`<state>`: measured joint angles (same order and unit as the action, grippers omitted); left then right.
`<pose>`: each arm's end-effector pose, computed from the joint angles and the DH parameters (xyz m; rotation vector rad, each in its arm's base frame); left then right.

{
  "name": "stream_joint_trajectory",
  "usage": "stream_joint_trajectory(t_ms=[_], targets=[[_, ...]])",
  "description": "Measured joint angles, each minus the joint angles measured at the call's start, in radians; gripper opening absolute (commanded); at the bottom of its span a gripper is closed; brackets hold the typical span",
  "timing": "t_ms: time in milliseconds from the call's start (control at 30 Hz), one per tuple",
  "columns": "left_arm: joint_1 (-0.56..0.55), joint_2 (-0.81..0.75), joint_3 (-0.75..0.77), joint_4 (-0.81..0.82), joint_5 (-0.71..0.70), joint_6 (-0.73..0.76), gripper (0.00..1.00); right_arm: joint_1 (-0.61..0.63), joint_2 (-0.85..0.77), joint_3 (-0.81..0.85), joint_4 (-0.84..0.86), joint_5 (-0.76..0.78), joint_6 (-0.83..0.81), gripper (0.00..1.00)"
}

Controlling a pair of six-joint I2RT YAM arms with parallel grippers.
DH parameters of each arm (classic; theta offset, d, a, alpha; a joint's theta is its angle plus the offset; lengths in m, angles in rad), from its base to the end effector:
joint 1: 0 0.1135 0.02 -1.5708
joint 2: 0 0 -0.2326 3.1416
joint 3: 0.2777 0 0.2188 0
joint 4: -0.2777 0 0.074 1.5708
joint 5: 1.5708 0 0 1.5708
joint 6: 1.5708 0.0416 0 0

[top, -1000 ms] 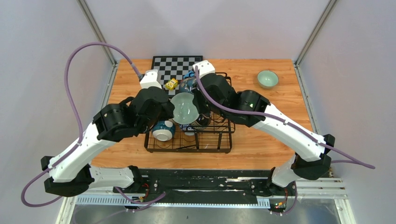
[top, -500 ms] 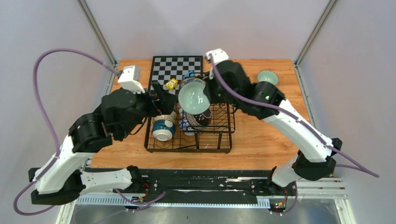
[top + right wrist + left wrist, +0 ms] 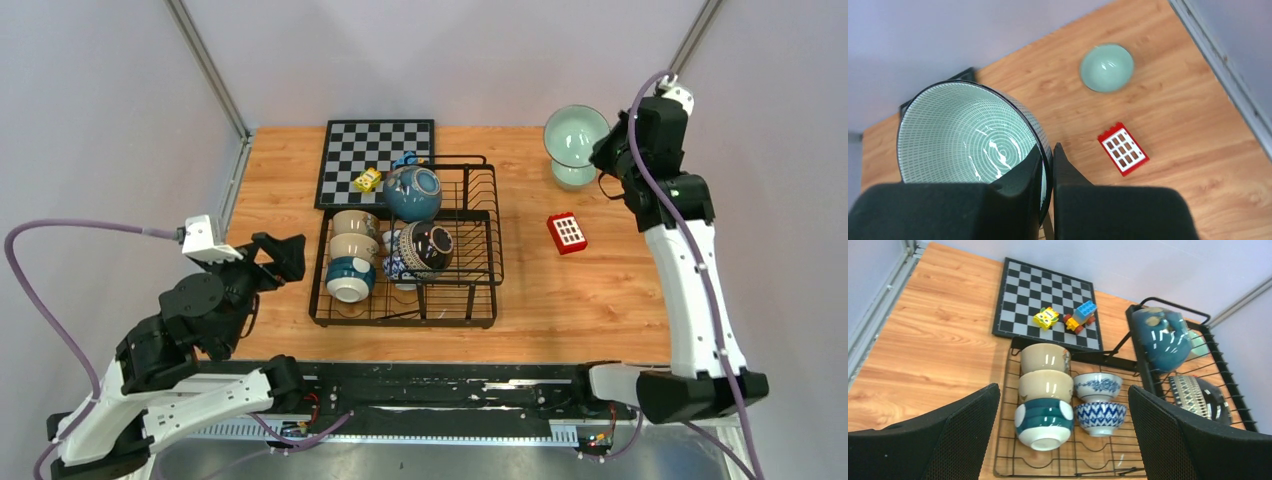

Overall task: Unload the bowls from the dish rack
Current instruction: Place the bowl with the bowl.

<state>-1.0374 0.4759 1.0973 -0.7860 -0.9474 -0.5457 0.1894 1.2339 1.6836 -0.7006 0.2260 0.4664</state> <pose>0.0527 -0.0228 0.3752 -0.2744 1.6576 -0.3741 0.2154 0.0318 0.4501 0.4091 1.7763 0.2587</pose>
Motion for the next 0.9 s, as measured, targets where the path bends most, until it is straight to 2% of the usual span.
stream_joint_trajectory(t_ms=[133, 267, 567, 900], targets=[[0.0, -0.1, -0.078, 0.001, -0.029, 0.013, 1.0, -0.18, 0.068, -0.21, 0.124, -0.07, 0.109, 0.0], [0.0, -0.178, -0.124, 0.0, -0.052, 0.011, 1.0, -0.246, 0.171, -0.28, 0.196, -0.107, 0.147, 0.0], [0.0, -0.288, -0.244, -0.008, -0.068, -0.002, 1.0, -0.281, 0.381, -0.231, 0.353, -0.146, 0.135, 0.0], [0.0, -0.394, -0.33, 0.003, -0.079, 0.017, 1.0, -0.343, 0.611, -0.165, 0.407, -0.18, 0.137, 0.0]])
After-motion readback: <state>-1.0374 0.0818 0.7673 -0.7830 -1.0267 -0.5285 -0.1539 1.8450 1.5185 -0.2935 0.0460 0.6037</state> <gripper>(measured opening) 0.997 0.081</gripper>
